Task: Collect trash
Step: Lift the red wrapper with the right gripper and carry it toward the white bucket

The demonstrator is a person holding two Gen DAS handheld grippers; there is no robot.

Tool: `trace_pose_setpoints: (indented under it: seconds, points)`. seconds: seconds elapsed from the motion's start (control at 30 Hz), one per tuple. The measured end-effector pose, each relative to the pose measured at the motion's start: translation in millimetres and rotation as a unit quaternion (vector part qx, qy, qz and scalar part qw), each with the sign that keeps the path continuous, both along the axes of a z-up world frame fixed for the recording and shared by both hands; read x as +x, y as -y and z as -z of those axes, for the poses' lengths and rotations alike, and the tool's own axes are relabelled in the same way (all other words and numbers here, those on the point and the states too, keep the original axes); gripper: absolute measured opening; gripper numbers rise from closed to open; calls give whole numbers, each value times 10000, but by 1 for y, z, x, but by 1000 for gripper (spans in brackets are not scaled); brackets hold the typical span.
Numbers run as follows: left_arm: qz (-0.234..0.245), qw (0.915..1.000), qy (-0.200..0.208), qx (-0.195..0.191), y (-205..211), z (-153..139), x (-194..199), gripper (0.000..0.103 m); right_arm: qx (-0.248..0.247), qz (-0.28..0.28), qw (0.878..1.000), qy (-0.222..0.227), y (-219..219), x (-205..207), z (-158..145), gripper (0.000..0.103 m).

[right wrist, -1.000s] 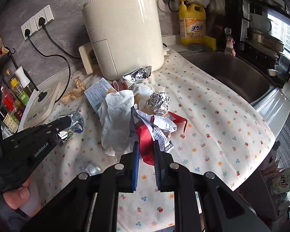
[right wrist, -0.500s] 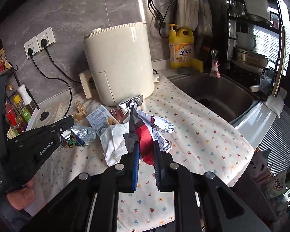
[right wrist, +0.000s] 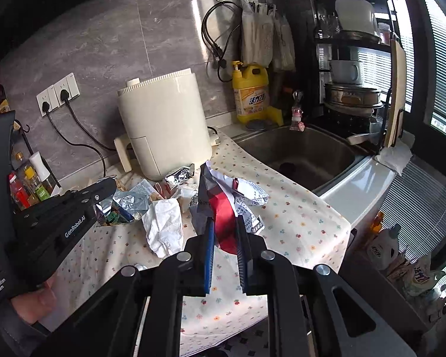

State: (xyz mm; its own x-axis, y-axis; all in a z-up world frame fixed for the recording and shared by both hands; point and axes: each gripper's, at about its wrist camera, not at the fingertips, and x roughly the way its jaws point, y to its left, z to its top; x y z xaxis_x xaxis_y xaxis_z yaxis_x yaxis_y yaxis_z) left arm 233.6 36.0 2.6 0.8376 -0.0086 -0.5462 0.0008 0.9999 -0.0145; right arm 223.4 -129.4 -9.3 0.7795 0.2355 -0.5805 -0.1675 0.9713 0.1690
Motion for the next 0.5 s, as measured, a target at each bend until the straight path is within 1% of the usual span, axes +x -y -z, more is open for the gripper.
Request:
trace_pose_setpoints:
  seconds: [0.17, 0.23, 0.5]
  points:
    - [280, 9995, 106, 124, 34, -8, -18, 2, 67, 188, 9998, 61, 28, -24, -4, 14]
    - [400, 9991, 119, 116, 48, -10, -24, 2, 81, 299, 9995, 59, 42, -33, -4, 14]
    - [982, 9950, 63, 139, 111, -4, -46, 2, 102, 861, 9962, -31, 100, -72, 4, 14]
